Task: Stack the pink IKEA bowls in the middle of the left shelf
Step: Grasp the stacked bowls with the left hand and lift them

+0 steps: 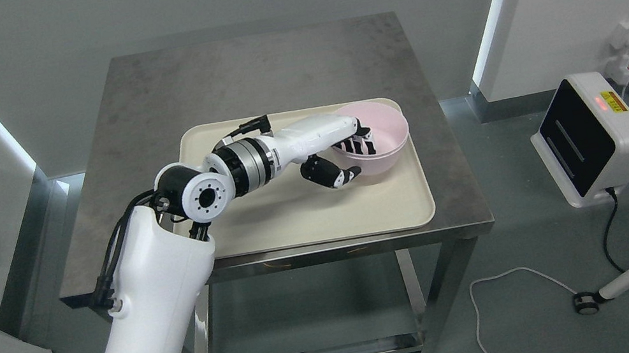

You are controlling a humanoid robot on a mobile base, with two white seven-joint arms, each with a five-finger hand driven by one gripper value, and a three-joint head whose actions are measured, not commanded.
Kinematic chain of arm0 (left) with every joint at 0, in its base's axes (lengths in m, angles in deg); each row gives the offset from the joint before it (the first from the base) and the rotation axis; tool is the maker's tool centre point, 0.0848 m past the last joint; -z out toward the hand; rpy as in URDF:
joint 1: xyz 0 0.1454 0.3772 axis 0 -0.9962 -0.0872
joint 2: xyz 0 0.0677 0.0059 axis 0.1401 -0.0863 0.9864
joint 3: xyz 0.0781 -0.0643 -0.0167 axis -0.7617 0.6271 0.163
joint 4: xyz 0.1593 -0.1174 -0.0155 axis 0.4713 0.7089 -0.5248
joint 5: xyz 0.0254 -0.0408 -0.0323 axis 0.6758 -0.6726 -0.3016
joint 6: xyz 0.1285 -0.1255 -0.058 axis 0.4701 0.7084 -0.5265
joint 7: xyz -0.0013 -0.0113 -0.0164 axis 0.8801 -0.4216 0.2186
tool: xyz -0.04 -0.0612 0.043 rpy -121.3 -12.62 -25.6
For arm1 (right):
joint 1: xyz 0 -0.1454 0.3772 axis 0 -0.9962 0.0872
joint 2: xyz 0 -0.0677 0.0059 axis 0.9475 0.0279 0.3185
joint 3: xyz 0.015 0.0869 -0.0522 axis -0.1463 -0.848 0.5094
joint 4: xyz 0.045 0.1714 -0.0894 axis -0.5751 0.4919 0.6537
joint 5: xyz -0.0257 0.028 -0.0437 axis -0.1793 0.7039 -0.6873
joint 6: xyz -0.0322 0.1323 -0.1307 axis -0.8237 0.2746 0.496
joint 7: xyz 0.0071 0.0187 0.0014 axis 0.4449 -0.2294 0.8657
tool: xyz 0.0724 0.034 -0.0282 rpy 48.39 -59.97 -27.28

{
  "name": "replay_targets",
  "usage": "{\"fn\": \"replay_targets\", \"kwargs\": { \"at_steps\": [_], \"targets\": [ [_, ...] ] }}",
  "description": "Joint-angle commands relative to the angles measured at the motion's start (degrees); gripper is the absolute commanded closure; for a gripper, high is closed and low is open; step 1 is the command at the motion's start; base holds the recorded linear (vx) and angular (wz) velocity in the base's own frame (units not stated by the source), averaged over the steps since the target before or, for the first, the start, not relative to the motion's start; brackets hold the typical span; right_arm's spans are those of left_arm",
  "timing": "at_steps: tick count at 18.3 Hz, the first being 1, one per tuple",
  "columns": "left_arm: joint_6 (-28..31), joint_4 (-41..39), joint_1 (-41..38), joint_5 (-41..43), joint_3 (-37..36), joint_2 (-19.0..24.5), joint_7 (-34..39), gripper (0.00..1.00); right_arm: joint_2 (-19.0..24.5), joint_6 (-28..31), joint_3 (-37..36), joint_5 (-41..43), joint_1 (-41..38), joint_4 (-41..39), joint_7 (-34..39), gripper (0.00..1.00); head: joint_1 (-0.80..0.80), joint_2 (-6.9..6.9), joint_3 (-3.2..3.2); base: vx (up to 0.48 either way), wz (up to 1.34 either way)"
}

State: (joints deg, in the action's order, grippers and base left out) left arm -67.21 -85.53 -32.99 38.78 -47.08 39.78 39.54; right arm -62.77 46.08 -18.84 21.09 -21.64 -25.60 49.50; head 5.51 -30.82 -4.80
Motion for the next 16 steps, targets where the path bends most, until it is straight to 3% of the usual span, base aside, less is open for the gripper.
{"fn": "replay_targets", "kwargs": {
  "at_steps": [1,5,16],
  "targets": [
    [-0.4,-3.3,1.6,-7.7,10.3,0.9,-0.5,0.99,-1.0,0.0,-0.5,-0.4,0.0,0.0,0.0,0.00,0.00,0.00,0.00,0.000,0.00],
    [-2.1,-8.5,0.9,-8.5,13.6,0.9,-3.1,0.98,-1.0,0.0,-0.5,-0.4,0.0,0.0,0.0,0.00,0.00,0.00,0.00,0.000,0.00],
    [-13.5,-10.2,-4.3,-8.6,18.2,0.9,-5.8,0.97,-1.0,0.0,-0.5,-0.4,0.0,0.0,0.0,0.00,0.00,0.00,0.00,0.000,0.00]
  ]
}}
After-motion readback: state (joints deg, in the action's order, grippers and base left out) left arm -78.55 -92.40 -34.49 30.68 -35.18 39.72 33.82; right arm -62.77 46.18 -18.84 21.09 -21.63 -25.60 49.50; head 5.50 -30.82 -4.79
